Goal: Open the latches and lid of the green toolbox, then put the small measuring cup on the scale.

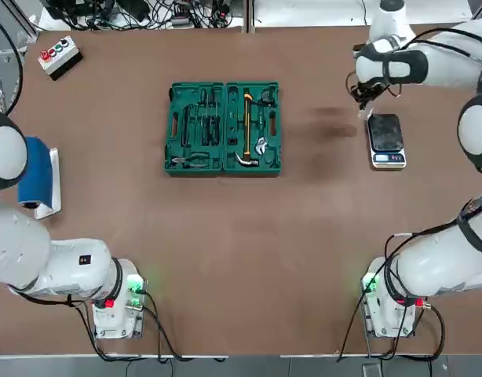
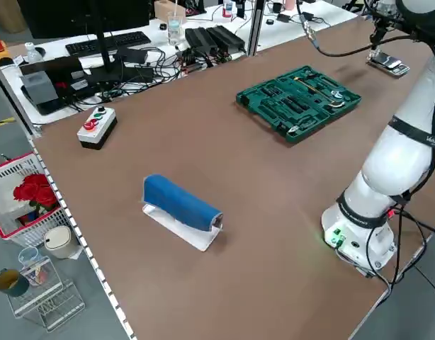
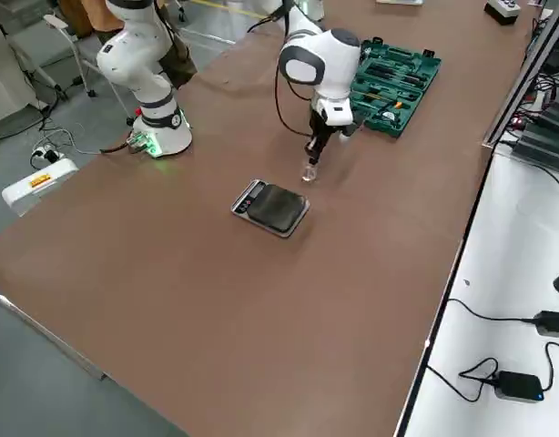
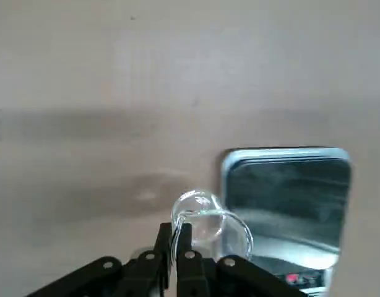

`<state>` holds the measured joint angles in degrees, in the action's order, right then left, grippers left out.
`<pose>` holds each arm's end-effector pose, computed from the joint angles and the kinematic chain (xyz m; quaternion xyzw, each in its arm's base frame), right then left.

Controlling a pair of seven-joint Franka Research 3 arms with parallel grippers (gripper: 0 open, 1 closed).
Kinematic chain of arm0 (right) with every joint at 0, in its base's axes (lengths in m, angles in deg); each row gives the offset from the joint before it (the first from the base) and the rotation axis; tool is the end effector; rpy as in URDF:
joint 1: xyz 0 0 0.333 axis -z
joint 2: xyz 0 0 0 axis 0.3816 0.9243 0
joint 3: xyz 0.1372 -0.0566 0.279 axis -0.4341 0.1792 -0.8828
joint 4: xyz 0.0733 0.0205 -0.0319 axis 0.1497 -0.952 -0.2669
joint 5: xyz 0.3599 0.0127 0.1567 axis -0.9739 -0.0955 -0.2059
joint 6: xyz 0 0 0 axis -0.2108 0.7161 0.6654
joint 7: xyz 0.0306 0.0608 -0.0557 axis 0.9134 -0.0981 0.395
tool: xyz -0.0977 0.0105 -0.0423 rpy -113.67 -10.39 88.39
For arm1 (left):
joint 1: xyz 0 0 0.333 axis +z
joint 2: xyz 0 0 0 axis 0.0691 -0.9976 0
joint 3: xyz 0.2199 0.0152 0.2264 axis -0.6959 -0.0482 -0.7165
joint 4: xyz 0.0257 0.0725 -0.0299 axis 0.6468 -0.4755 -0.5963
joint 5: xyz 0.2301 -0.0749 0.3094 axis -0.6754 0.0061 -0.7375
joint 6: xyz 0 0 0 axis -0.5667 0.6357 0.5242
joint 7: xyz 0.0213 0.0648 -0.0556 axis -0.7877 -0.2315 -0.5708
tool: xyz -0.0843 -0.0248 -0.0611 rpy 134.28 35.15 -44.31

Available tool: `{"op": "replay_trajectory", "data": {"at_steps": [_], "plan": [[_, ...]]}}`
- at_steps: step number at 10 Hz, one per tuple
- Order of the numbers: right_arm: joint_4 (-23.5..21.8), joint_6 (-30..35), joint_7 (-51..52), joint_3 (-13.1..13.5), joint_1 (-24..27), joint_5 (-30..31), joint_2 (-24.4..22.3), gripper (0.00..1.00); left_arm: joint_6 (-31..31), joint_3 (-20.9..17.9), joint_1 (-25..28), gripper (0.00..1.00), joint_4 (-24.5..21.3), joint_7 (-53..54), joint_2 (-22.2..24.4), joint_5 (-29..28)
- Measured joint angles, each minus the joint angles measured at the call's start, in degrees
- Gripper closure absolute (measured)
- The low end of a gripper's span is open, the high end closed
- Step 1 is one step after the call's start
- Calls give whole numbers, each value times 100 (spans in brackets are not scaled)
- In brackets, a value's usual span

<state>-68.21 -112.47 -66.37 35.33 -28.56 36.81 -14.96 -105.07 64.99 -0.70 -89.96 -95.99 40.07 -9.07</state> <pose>0.5533 0.0477 0.2909 0.9961 0.0046 -0.0496 0.0730 0.5706 -0.0314 0.6090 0.9970 0.0680 -0.0320 0.0177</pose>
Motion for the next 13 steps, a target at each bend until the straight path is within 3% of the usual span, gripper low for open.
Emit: {"op": "replay_trajectory", "data": {"at_steps": [2, 6, 8, 13], "plan": [[-276, -71, 627, 407, 27, 16, -239, 93, 0, 0, 5, 0, 0, 3, -49, 0], [-1011, -1066, 1607, 1060, 99, 21, -369, 93, 0, -26, 55, 0, 4, 160, -52, 171], [-1214, -1336, 1632, 1073, 98, 21, -368, 93, 0, -35, 64, 0, 5, 192, -52, 189], [-1244, -1390, 1632, 1075, 99, 21, -368, 93, 0, -37, 82, 0, 4, 196, -66, 202]]}}
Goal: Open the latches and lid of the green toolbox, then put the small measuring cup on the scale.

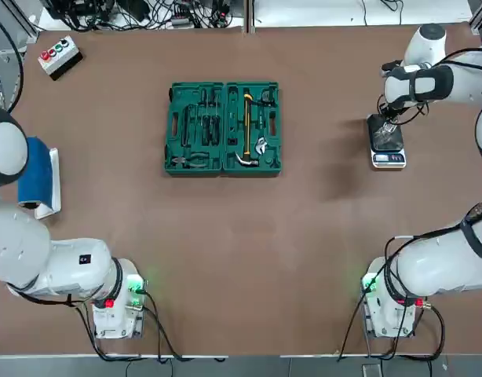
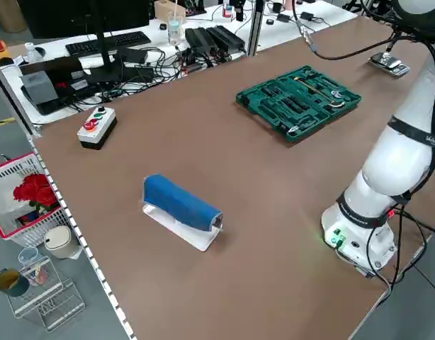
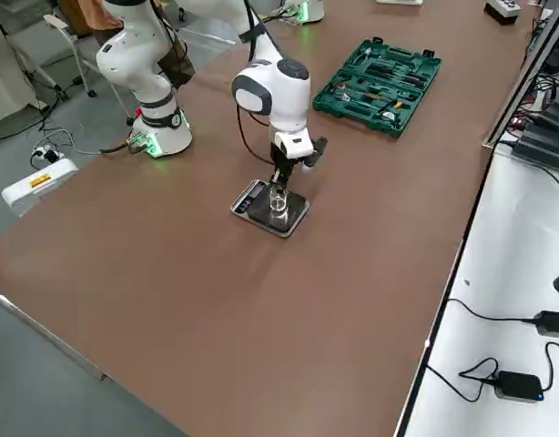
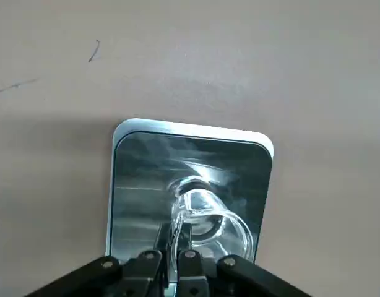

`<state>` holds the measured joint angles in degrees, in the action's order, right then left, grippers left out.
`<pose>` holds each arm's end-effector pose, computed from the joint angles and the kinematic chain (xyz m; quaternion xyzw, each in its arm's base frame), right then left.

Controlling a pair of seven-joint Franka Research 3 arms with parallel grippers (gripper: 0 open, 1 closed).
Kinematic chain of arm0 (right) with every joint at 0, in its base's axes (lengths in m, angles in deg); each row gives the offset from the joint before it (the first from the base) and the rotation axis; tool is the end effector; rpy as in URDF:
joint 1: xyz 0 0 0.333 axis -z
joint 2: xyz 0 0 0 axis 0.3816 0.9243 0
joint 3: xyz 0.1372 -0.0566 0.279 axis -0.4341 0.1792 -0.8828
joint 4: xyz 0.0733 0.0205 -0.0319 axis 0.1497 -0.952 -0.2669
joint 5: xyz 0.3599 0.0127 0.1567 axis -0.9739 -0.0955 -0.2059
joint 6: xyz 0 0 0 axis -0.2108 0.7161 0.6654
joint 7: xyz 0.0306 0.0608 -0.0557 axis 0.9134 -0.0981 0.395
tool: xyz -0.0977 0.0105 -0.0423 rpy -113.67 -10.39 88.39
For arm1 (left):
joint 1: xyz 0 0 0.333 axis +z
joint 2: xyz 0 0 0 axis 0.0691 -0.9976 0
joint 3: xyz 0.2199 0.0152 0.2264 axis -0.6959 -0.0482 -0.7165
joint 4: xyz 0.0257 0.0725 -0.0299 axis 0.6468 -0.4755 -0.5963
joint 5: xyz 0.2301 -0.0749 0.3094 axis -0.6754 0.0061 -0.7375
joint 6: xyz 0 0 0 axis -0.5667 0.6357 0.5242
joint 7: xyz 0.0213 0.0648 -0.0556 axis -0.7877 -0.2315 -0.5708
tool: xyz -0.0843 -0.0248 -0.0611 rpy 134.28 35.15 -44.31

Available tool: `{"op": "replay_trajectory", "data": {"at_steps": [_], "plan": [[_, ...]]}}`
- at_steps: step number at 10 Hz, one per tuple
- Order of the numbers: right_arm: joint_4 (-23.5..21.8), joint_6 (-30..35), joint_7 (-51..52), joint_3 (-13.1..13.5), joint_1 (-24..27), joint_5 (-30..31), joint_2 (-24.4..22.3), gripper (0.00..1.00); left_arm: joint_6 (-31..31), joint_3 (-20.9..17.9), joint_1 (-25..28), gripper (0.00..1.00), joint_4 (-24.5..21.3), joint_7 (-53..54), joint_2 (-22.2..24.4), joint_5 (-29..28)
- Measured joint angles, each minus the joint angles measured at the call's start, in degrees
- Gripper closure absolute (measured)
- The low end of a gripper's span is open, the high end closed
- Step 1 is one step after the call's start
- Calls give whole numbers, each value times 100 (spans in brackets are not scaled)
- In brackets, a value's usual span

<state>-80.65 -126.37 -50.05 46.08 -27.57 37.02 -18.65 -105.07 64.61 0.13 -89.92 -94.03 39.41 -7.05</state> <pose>0.5068 -0.0563 0.2610 0.9959 0.0582 -0.0210 0.0667 0.5742 -0.0232 0.6029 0.9967 0.0613 -0.0385 0.0360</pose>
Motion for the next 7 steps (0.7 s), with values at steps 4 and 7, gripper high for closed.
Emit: {"op": "replay_trajectory", "data": {"at_steps": [4, 7], "plan": [[-82, -164, 0, 0, 0, 0, 6, 91, 0, 0, 0, 0, -1, 0, -37, 0], [-103, -169, 0, 0, 0, 0, 26, 90, -2, 0, 0, 0, 0, 0, -77, 1]]}}
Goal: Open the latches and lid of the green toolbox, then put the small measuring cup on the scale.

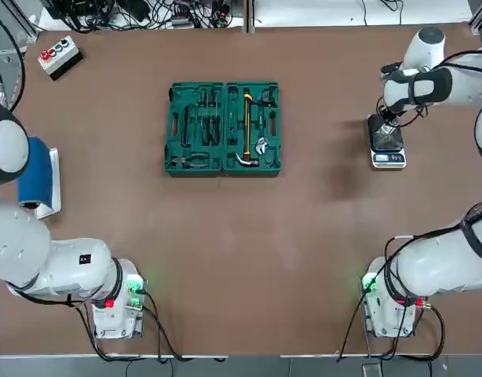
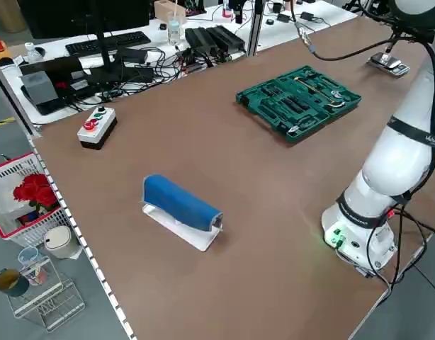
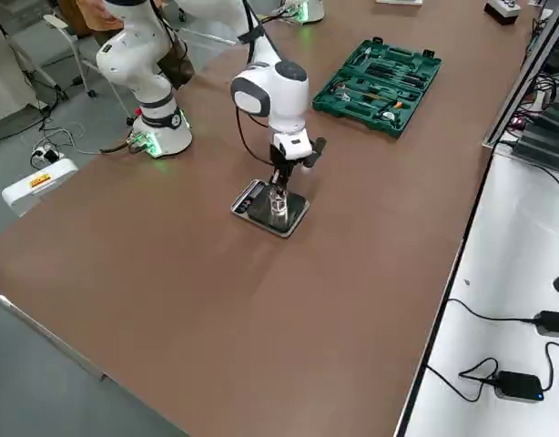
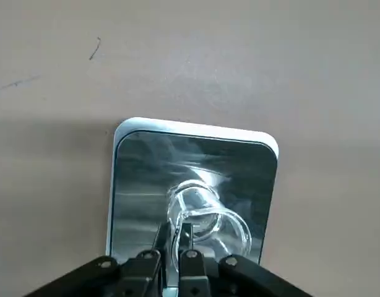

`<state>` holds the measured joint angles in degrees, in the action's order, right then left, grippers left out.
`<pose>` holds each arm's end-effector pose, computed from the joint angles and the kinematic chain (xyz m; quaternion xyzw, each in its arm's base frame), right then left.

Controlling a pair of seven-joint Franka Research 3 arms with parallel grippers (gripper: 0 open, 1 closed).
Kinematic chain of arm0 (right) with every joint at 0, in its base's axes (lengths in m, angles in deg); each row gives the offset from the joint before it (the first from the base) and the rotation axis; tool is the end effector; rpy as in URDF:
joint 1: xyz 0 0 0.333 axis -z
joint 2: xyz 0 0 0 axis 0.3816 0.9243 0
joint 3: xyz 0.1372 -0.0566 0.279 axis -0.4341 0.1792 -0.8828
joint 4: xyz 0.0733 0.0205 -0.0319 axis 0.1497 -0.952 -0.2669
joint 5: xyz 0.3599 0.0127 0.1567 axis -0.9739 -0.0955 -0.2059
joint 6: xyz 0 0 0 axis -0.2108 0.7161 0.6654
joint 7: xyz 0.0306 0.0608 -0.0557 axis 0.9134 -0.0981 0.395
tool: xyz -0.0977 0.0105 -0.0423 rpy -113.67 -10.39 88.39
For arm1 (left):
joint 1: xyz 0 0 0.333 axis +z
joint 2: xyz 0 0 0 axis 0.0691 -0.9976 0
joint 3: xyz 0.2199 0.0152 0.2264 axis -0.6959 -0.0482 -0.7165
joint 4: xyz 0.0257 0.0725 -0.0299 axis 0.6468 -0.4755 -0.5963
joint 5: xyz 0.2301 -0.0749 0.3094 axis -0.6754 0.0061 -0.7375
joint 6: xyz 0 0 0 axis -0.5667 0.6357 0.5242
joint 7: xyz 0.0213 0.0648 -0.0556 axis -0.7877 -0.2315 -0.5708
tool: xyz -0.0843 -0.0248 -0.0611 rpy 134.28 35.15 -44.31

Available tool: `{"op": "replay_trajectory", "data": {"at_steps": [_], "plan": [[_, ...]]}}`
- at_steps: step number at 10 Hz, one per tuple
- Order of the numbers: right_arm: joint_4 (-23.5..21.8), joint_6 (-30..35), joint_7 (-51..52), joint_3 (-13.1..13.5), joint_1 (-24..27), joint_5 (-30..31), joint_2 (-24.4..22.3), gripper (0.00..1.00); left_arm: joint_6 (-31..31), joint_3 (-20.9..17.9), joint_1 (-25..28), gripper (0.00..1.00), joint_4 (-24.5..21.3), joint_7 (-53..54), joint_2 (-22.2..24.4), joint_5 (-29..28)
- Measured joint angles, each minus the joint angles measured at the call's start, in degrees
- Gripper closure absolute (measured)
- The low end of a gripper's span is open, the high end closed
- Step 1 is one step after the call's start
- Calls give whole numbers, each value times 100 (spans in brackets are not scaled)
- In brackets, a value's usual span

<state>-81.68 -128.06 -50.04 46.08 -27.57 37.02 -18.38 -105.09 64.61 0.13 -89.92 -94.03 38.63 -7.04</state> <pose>0.5030 -0.0554 0.2544 0.9959 0.0597 -0.0175 0.0657 0.5779 -0.0229 0.5952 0.9964 0.0615 -0.0451 0.0362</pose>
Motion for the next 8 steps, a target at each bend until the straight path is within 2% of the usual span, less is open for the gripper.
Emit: {"op": "replay_trajectory", "data": {"at_steps": [3, 7, 8], "plan": [[-2, 0, 0, 0, 0, 0, 1, 85, 0, -1, 14, 0, 1, 0, 0, 32], [4, 18, 0, -6, -1, 0, 1, 65, -1, -4, 227, 0, 9, 16, -1, 228], [40, 154, 0, -11, -3, 0, -1, 64, -6, 2, 206, 0, 9, 16, -1, 218]]}}
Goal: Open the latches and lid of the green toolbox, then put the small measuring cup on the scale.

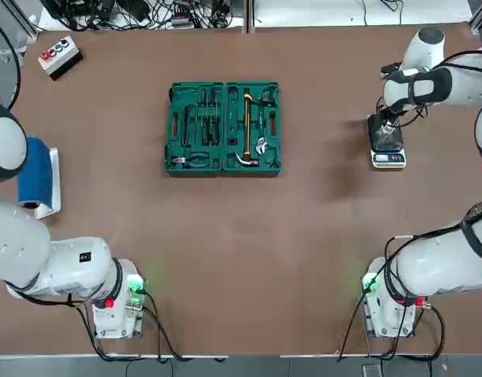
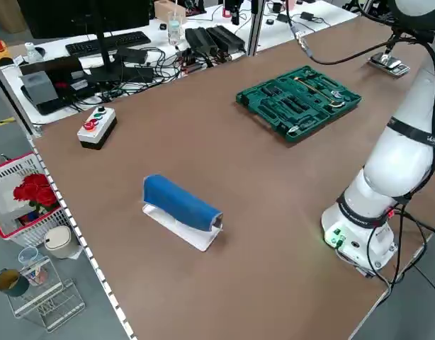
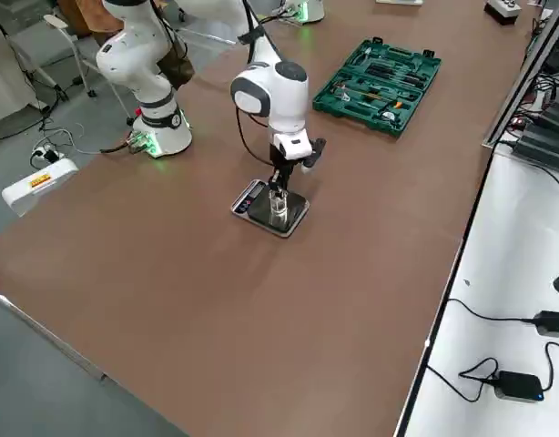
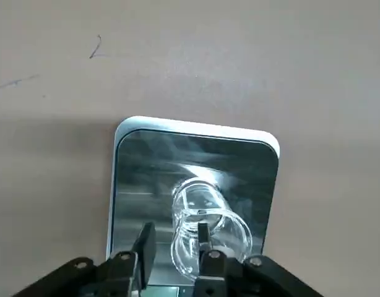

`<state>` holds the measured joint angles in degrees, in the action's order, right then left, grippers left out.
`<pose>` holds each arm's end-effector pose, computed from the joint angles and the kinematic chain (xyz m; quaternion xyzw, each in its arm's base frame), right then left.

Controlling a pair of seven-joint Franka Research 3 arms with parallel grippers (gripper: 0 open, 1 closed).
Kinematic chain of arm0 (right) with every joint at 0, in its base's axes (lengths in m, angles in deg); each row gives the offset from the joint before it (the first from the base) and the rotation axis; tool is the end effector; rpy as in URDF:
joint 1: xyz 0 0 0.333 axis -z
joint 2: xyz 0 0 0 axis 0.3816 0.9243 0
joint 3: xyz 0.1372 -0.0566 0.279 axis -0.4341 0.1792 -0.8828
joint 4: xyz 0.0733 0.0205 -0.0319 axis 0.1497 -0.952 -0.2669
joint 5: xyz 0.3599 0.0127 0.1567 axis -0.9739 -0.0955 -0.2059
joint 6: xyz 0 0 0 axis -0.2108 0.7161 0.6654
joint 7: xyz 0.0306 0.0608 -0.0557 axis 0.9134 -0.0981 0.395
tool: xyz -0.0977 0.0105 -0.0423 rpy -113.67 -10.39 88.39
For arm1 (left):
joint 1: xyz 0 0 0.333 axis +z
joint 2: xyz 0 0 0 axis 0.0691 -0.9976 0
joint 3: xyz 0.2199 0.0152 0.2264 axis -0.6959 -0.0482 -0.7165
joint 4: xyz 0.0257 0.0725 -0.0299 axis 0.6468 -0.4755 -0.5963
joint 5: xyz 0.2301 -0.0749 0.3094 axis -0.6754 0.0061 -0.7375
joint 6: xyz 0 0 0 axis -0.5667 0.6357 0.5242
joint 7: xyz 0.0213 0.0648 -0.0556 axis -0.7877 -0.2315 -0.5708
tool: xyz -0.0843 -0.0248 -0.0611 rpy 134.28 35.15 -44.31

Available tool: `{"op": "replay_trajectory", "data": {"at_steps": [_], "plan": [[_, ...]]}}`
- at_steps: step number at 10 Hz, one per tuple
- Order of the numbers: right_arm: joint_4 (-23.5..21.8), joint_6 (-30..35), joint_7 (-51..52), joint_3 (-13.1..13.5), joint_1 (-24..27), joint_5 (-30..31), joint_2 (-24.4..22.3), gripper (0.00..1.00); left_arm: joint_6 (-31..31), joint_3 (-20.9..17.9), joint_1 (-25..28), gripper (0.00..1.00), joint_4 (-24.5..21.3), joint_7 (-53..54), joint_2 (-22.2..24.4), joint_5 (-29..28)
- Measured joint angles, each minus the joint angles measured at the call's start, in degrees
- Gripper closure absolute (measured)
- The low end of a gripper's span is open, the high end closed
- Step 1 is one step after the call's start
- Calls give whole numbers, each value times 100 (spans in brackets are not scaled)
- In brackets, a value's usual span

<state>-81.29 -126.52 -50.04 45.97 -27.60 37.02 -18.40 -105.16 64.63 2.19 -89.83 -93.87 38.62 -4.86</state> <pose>0.5028 -0.0547 0.2548 0.9957 0.0599 -0.0273 0.0658 0.5786 -0.0065 0.5963 0.9944 0.0777 -0.0445 0.0561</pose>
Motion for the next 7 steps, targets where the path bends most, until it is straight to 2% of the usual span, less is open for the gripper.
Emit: {"op": "replay_trajectory", "data": {"at_steps": [2, 5, 6, 7], "plan": [[278, 556, 1, -13, -9, 0, -30, 63, -21, 79, -29, 0, 3, 14, 0, -199], [945, 1536, 5, -57, -40, 0, -226, 58, -111, 269, -32, 0, 23, 23, 0, -396], [1148, 1792, 8, -71, -43, 0, -377, 54, -130, 396, -34, 0, 32, 24, 1, -529], [1327, 2017, 13, -93, -44, 0, -551, 42, -137, 502, -35, 0, 41, 23, 3, -599]]}}
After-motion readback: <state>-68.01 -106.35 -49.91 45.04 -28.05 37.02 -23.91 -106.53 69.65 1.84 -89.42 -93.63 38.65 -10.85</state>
